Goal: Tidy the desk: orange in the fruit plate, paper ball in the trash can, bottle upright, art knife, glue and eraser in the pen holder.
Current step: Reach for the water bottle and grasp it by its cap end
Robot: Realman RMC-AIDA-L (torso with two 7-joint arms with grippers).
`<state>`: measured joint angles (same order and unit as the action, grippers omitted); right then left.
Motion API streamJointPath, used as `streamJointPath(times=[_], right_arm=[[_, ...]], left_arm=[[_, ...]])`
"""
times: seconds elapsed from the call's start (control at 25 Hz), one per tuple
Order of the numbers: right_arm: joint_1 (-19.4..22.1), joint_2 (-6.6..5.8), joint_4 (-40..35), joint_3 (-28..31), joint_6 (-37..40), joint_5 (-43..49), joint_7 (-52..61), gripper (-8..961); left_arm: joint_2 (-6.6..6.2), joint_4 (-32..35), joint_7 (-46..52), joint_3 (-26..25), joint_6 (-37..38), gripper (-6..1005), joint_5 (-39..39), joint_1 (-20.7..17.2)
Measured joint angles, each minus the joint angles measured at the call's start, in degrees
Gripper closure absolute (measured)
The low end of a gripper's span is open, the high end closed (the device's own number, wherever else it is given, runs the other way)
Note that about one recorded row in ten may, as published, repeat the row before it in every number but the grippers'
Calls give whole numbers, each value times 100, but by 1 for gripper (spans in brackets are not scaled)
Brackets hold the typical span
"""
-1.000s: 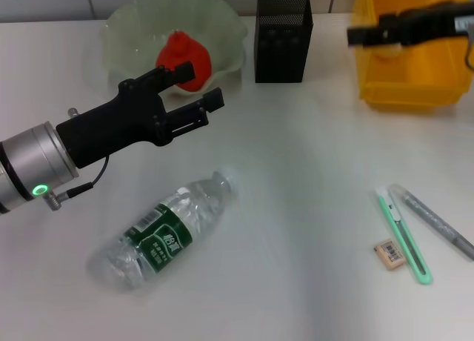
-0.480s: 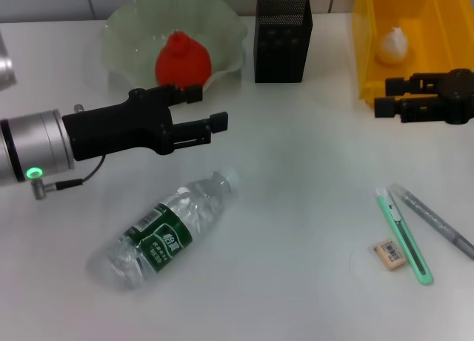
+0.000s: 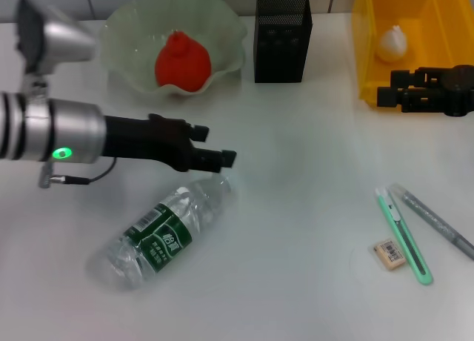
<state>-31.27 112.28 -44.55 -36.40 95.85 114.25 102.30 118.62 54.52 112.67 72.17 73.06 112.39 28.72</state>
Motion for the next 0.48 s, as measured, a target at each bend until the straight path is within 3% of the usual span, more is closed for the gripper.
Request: streamJointPath(times=[0.16, 0.48], right_arm=[[-25, -2, 90, -16, -127, 1, -4, 168], [-43, -1, 128, -24, -147, -3, -16, 168]], left_arm=[[6, 308, 717, 440, -101, 219, 349, 165], [8, 457, 1565, 638, -25, 219, 959, 435]])
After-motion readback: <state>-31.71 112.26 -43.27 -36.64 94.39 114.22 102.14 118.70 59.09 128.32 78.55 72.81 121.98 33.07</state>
